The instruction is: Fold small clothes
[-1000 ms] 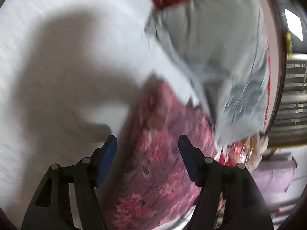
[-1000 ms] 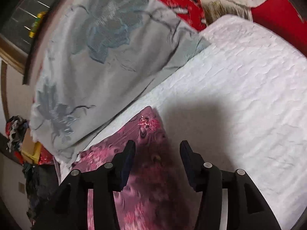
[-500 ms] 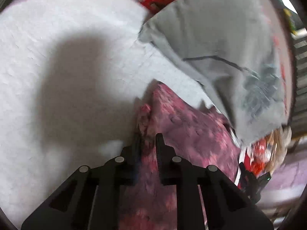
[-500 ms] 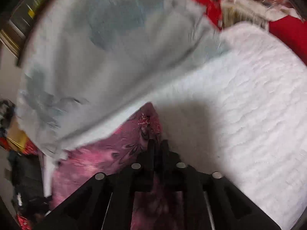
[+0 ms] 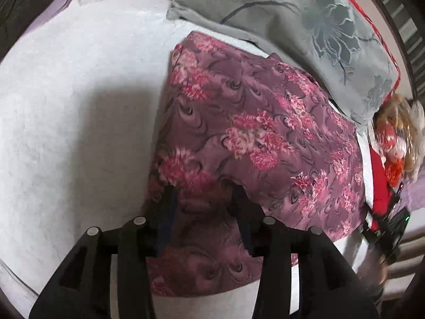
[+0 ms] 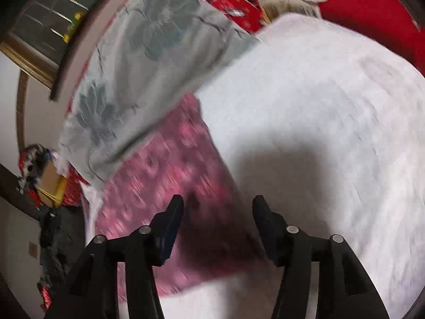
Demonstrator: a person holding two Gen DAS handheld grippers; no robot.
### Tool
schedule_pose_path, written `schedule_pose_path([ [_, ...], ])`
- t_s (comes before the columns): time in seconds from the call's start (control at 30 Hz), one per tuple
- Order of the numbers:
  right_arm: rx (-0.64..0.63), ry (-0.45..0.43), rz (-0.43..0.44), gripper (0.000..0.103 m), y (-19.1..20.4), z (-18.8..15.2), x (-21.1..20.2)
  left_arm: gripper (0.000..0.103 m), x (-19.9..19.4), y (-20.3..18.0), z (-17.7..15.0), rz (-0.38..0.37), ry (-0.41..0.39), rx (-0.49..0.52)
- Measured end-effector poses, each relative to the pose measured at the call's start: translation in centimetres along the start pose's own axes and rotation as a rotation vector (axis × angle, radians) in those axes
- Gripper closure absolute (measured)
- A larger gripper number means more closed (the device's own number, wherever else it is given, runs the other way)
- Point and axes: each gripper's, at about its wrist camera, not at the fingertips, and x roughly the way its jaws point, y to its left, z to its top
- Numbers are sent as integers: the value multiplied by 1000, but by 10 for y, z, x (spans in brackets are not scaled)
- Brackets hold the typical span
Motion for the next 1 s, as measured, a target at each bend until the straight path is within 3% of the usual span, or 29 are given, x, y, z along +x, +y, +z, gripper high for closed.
schedule_pose_path([
  [0.03,-51,-2,-9,65,6,-4,-1,61,0,1,0,-4,6,-15],
  [0.07,-92,-9,8,98,13,-5,-7,60,2,-2,-2,-8,8,-27],
  [0.2,-86,-172,76,98,17,-6,-49,55,4,7,-13,-15,14,-75],
  [0.27,-97,-130,15,98,11,-9,-39,55,4,11,-17,-25,11,-77],
  [0.33,-101,9,-98,98,-5,-16,-9,55,-2,9,-16,-15,22,-82],
  [0.37,-87,15,-86,97,-11,-21,-10,55,-7,7,-17,-16,24,-84],
  [0.47,-58,-107,-97,89,2,-18,-38,55,-32,-7,-14,-96,-22,-64],
  [0.57,-142,-183,-32,88,35,-10,-49,47,-42,-30,-3,-94,-66,-31],
  [0.7,-295,-208,-64,70,74,-6,-22,40,-19,-50,5,16,-65,25],
  [0.77,-345,-170,-163,66,69,-8,5,36,7,-48,3,106,-25,35],
  [0.8,-348,-118,-209,61,70,-13,19,28,23,-44,2,143,10,29],
  [0.83,-353,-73,-246,60,63,-17,36,23,33,-38,-1,161,10,23],
  [0.87,-406,-152,-247,60,63,-25,34,21,32,-36,-3,156,-28,27],
  [1.0,-522,-161,-284,36,77,-36,43,17,34,-42,-2,190,-46,84],
])
